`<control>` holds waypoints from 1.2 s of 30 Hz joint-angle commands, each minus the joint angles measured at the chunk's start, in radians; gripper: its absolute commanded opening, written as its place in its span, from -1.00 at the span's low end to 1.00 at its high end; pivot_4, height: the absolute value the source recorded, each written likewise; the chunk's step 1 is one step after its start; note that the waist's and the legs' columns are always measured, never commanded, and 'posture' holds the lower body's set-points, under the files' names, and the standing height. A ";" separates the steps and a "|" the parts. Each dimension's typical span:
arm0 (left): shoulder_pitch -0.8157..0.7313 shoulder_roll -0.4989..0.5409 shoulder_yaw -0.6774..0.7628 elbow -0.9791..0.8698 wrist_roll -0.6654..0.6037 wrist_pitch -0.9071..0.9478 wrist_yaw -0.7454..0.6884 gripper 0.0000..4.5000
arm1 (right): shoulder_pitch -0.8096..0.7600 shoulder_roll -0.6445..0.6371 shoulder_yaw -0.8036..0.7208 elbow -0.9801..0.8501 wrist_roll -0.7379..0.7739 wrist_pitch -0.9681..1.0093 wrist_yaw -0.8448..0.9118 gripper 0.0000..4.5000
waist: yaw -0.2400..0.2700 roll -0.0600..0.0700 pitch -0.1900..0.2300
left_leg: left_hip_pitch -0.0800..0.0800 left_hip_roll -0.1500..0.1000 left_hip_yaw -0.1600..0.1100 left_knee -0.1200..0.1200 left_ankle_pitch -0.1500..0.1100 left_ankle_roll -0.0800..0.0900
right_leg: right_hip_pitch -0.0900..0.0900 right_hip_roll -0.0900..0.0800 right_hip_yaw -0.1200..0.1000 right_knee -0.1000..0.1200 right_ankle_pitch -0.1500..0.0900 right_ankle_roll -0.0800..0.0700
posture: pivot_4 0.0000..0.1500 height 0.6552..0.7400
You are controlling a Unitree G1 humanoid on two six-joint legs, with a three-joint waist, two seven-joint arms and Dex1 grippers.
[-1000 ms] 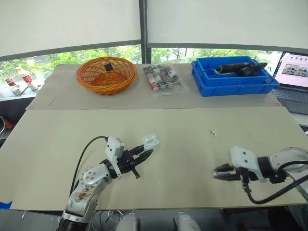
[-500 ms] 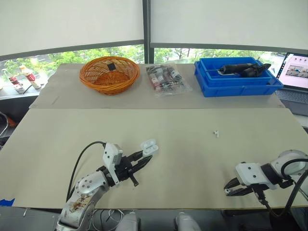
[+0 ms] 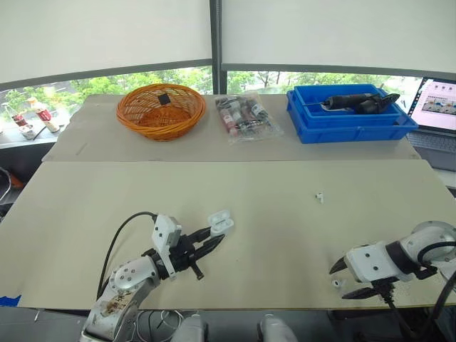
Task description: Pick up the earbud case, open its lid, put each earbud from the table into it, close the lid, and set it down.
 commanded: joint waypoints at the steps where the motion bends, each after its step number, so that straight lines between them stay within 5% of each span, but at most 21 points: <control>1: -0.003 0.000 -0.007 -0.046 -0.012 -0.002 -0.002 -0.76 | -0.039 -0.027 0.013 -0.149 -0.038 0.118 -0.003 0.24 | 0.000 0.000 0.000 | 0.000 0.000 0.000 0.000 0.000 0.000 | 0.000 0.000 0.000 0.000 0.000 0.000 | 1.00 1.00; 12: 0.007 0.004 -0.010 -0.055 -0.012 0.004 0.004 -0.76 | -0.120 -0.012 0.162 -0.122 -0.203 0.079 0.015 0.24 | 0.001 0.000 0.000 | -0.001 0.000 0.001 0.000 0.000 0.000 | 0.000 0.000 0.000 0.000 0.000 0.000 | 1.00 1.00; 29: -0.002 0.000 -0.019 -0.047 -0.011 0.000 0.004 -0.76 | -0.115 0.028 0.177 -0.116 -0.220 0.084 0.007 0.24 | -0.001 -0.001 0.000 | 0.000 0.000 0.001 0.000 0.000 0.000 | 0.000 0.000 0.000 0.000 0.000 0.000 | 1.00 1.00; 36: -0.004 0.001 -0.024 -0.043 -0.008 -0.002 0.003 -0.76 | -0.119 0.040 0.175 -0.119 -0.218 0.092 0.010 -0.83 | -0.004 -0.002 -0.001 | 0.001 0.001 0.000 0.000 0.000 0.000 | 0.001 0.001 0.000 0.000 0.000 0.000 | 1.00 1.00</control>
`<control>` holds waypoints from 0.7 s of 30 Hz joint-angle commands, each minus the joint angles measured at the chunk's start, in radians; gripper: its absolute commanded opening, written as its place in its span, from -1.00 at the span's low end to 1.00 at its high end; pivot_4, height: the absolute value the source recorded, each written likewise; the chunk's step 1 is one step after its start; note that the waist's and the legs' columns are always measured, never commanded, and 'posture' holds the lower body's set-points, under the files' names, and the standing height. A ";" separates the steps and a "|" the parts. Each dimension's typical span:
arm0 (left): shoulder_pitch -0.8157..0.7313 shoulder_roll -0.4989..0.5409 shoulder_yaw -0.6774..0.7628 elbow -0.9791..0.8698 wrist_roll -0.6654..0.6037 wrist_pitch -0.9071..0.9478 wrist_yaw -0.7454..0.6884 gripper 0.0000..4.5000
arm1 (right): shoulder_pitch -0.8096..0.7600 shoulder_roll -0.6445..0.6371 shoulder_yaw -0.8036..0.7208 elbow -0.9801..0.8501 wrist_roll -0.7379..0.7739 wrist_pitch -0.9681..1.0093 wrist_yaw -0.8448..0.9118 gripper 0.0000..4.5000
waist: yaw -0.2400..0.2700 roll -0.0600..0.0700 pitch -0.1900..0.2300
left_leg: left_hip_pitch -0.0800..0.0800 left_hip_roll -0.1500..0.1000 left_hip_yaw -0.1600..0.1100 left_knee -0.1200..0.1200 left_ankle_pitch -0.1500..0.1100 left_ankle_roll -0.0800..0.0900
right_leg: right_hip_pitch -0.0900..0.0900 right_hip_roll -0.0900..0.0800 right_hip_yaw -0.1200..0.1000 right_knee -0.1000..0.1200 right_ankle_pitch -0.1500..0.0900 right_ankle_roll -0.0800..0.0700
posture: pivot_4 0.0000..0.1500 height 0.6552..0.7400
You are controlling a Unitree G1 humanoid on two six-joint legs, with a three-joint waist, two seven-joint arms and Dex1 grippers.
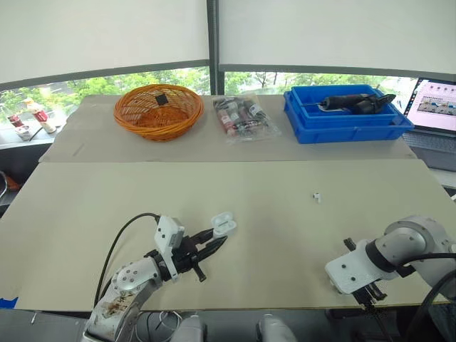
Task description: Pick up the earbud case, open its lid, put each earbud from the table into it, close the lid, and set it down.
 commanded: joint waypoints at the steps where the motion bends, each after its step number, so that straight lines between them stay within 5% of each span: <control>1: -0.005 0.001 -0.001 -0.031 -0.008 -0.008 -0.005 -0.76 | 0.002 0.015 0.000 -0.010 -0.003 0.008 -0.012 -0.85 | 0.000 0.000 0.000 | 0.000 0.000 0.000 0.000 0.000 0.000 | 0.000 0.000 0.000 0.000 0.000 0.000 | 1.00 1.00; 12: -0.014 -0.005 -0.009 -0.023 -0.002 -0.018 -0.006 -0.76 | -0.007 0.026 -0.105 -0.015 0.121 0.134 -0.023 -0.85 | 0.002 0.000 0.000 | -0.001 0.000 0.000 0.000 0.000 0.000 | 0.000 0.000 0.000 0.000 0.000 0.000 | 1.00 1.00; 17: -0.047 -0.032 -0.008 0.002 -0.001 -0.032 0.004 -0.76 | -0.075 0.124 -0.221 -0.075 0.332 0.470 -0.095 -0.85 | 0.004 0.000 0.000 | -0.001 0.000 -0.001 0.000 0.000 0.000 | -0.001 -0.001 0.000 0.000 0.000 0.000 | 1.00 1.00; 21: -0.104 -0.079 -0.009 0.042 0.006 -0.045 0.030 -0.76 | -0.173 0.368 -0.358 -0.178 0.595 0.871 -0.317 -0.85 | 0.006 0.000 0.000 | -0.002 -0.001 -0.002 0.000 0.000 0.000 | -0.001 -0.001 0.000 0.000 0.000 0.000 | 1.00 1.00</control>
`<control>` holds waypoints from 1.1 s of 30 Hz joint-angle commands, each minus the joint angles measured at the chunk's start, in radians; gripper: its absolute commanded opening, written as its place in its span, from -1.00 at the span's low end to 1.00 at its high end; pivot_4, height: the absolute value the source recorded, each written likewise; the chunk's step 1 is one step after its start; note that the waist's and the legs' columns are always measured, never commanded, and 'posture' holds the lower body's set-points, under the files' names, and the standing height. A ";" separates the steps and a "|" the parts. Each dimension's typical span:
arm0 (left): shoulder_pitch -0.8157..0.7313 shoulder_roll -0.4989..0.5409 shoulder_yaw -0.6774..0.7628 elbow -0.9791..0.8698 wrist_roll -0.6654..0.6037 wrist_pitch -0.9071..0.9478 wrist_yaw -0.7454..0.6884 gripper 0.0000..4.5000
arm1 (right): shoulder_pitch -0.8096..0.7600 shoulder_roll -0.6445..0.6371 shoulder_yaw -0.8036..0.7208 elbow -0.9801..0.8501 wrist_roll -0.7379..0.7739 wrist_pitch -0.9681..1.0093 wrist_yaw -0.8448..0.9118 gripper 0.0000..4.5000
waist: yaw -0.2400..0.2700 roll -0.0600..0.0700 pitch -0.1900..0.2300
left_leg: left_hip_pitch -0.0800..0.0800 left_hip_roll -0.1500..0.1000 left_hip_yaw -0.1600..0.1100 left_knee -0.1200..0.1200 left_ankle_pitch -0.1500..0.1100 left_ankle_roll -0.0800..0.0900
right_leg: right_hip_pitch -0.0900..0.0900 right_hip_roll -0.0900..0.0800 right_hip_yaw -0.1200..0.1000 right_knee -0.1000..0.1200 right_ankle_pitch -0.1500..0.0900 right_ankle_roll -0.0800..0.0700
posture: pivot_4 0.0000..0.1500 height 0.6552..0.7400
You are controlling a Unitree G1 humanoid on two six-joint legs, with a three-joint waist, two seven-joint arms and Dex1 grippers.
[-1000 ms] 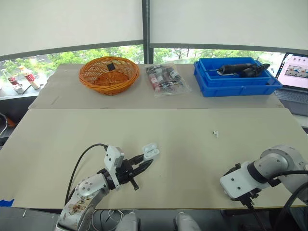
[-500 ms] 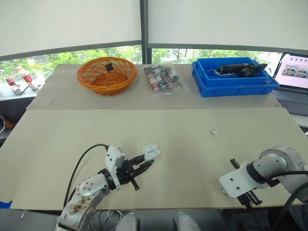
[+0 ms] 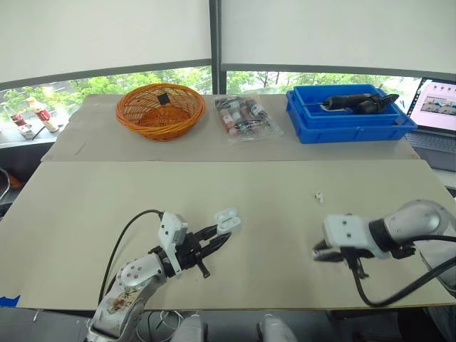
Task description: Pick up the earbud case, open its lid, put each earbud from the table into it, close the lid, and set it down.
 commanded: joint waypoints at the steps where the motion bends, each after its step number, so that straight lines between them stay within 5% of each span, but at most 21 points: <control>1: -0.051 -0.040 0.002 0.014 0.005 -0.034 0.027 -0.76 | -0.071 0.207 -0.153 -0.113 0.249 0.339 -0.215 -0.85 | 0.000 0.000 0.000 | 0.000 0.000 0.000 0.000 0.000 0.000 | 0.000 0.000 0.000 0.000 0.000 0.000 | 1.00 1.00; 7: -0.141 -0.117 -0.020 0.063 0.033 -0.059 0.069 -0.76 | -0.187 0.771 -0.364 -0.190 0.468 0.665 -0.682 -0.85 | 0.000 0.000 0.000 | -0.003 -0.001 -0.002 0.001 0.000 0.000 | -0.003 0.000 -0.001 0.002 0.000 0.000 | 1.00 1.00; 12: -0.197 -0.176 -0.039 0.086 0.059 -0.076 0.105 -0.76 | -0.213 1.060 -0.434 -0.193 0.518 0.686 -0.942 -0.85 | -0.001 0.001 -0.001 | -0.003 -0.002 -0.002 0.000 0.001 -0.001 | -0.006 -0.001 0.000 0.007 0.000 0.000 | 1.00 1.00; 33: -0.254 -0.257 -0.062 0.091 0.078 -0.080 0.174 -0.76 | 0.042 1.032 -0.053 -0.156 0.334 0.272 -1.125 -0.85 | -0.031 0.001 -0.001 | -0.002 -0.001 -0.002 -0.001 0.001 -0.001 | -0.007 0.000 0.000 0.008 0.000 0.000 | 1.00 1.00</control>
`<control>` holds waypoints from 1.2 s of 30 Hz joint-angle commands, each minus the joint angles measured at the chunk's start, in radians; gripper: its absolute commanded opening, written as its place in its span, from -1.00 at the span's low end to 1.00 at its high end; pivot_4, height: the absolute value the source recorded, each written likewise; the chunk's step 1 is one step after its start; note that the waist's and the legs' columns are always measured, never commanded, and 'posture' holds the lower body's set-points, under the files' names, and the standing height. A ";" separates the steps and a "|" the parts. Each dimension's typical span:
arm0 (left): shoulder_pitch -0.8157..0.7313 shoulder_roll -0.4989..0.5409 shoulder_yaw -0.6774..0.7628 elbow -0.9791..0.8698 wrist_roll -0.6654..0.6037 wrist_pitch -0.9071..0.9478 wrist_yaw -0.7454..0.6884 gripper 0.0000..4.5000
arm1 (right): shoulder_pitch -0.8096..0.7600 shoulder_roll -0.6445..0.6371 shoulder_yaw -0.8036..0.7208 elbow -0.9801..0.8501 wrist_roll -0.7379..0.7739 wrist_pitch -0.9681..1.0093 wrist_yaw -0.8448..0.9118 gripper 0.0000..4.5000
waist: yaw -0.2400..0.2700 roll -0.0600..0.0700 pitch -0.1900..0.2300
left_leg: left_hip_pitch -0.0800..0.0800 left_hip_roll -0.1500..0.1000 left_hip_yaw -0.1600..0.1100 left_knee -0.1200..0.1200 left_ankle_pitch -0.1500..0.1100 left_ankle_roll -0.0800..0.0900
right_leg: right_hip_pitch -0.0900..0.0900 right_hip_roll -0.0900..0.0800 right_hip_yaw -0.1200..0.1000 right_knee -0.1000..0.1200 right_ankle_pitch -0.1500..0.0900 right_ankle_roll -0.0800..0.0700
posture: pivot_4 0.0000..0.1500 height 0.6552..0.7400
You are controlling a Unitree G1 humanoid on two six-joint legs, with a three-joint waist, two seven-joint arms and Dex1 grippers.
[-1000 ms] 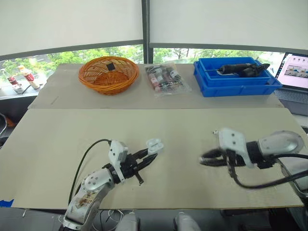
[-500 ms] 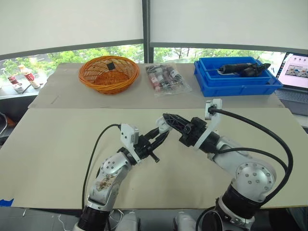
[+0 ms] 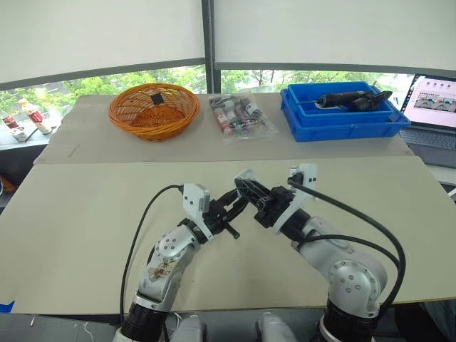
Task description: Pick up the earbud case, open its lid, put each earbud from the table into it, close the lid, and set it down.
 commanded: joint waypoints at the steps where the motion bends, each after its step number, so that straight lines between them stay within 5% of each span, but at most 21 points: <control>1: -0.033 -0.014 -0.002 -0.057 -0.007 -0.025 0.002 -0.76 | 0.022 -0.012 0.031 0.021 -0.035 -0.059 -0.023 -0.85 | 0.000 0.000 0.000 | 0.000 0.000 0.000 0.000 0.000 0.000 | 0.000 0.000 0.000 0.000 0.000 0.000 | 1.00 1.00; 10: -0.019 0.004 0.001 -0.052 -0.001 -0.030 -0.003 -0.76 | 0.039 0.016 -0.006 0.004 0.083 -0.089 -0.037 -0.85 | 0.000 0.000 0.000 | 0.000 0.000 0.000 0.000 0.000 0.000 | 0.000 0.000 0.000 0.000 0.000 0.000 | 1.00 1.00; 36: -0.026 0.015 -0.026 -0.051 0.064 -0.052 -0.003 -0.76 | 0.092 -0.091 0.193 0.073 -0.097 -0.259 -0.035 -0.85 | 0.001 0.000 0.000 | 0.000 0.000 0.000 -0.001 0.000 0.000 | 0.000 0.000 0.000 -0.002 0.000 0.000 | 1.00 1.00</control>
